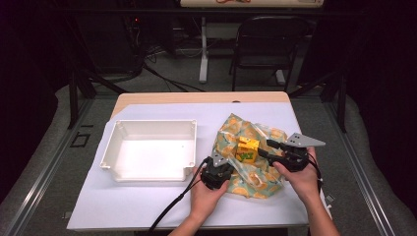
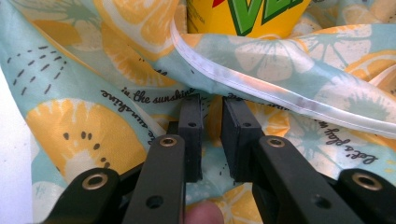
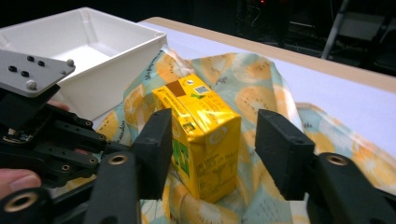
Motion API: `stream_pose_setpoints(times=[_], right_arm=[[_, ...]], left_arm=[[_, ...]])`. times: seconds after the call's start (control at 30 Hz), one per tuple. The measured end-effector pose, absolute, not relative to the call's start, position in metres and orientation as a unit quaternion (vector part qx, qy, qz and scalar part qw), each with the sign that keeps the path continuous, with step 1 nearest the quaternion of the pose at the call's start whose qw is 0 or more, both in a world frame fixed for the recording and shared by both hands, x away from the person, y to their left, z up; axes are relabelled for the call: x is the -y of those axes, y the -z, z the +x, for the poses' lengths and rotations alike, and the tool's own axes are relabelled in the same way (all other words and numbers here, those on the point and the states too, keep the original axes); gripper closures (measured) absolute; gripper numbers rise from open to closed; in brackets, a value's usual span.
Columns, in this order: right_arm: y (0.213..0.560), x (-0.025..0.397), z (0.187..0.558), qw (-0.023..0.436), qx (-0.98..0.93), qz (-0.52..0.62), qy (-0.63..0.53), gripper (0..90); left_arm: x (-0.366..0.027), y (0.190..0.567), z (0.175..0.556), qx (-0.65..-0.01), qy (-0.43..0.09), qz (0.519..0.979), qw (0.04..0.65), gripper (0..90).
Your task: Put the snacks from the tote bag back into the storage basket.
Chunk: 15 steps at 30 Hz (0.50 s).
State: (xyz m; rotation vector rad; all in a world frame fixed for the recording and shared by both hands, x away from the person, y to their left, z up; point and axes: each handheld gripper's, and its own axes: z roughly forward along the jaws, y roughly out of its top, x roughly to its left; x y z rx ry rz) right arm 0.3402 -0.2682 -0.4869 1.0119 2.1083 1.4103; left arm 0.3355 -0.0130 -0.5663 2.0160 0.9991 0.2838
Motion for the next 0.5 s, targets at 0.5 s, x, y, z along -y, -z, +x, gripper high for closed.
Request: stream_pose_setpoints(times=[0.5], right_arm=[[0.488,0.256,0.377,0.159,-0.831,0.279,-0.454,32.8]], left_arm=[[0.013,0.566,0.335,-0.398,-0.113,0.805,0.424,79.1]])
